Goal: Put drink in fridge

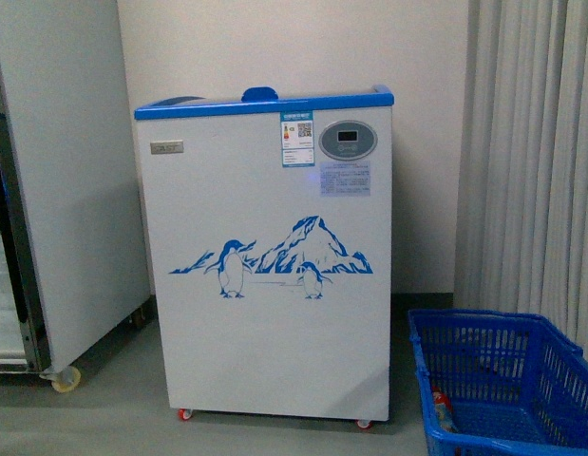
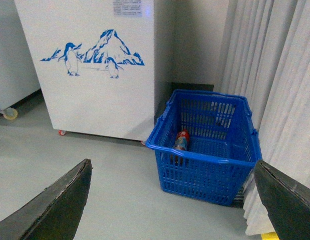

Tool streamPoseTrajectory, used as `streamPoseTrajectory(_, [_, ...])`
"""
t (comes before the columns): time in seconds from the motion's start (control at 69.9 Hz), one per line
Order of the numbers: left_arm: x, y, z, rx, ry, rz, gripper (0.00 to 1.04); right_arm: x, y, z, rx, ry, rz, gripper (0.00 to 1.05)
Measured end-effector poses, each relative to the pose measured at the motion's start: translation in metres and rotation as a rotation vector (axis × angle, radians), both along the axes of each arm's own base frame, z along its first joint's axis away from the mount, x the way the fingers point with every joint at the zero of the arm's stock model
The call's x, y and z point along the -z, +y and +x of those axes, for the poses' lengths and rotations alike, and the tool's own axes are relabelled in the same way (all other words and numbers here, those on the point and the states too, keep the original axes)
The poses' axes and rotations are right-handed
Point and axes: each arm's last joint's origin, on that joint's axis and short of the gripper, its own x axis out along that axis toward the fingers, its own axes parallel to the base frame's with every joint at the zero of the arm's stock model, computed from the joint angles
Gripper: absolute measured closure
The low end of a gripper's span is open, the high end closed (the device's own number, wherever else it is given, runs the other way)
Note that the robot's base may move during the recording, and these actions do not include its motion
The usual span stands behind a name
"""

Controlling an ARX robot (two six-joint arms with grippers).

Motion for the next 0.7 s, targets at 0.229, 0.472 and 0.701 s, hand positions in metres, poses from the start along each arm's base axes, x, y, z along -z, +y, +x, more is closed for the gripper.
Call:
streamPoseTrajectory(0.229, [0.0000,0.0000,0.0000,0.000,0.000,0.000,0.08,0.0000,0.0000,0.0000,0.000,0.000,0.000,0.08])
streamPoseTrajectory(0.472, [0.0001,0.0000,0.0000,0.000,0.000,0.000,0.08,0.0000,0.0000,0.0000,0.000,0.000,0.000,0.08])
streamPoseTrajectory(0.701, [0.0000,0.0000,0.0000,0.000,0.000,0.000,0.08,0.0000,0.0000,0.0000,0.000,0.000,0.000,0.08])
